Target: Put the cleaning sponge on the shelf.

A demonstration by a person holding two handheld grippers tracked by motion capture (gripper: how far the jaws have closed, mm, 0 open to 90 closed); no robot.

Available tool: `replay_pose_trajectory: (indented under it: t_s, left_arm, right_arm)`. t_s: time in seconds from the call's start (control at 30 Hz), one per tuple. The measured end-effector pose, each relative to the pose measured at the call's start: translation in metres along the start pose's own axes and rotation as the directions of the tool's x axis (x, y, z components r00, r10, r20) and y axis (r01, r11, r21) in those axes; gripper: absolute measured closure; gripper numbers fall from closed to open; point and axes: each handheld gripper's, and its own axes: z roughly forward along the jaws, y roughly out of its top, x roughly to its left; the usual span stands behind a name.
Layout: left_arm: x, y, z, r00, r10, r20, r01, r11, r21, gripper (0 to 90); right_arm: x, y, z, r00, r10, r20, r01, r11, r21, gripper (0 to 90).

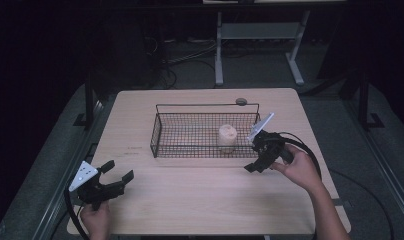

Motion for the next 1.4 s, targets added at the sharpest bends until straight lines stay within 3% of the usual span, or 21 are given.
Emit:
replay_pose_trajectory:
  t_s: [1.4]
  left_arm:
    - [-0.001, 0.000, 0.000, 0.9999, 0.010, 0.000, -0.010, 0.9999, 0.008, 13.8]
  right_arm:
    - [0.019, -0.053, 0.012, 0.9994, 0.036, -0.003, -0.036, 0.999, -0.023, 16.8]
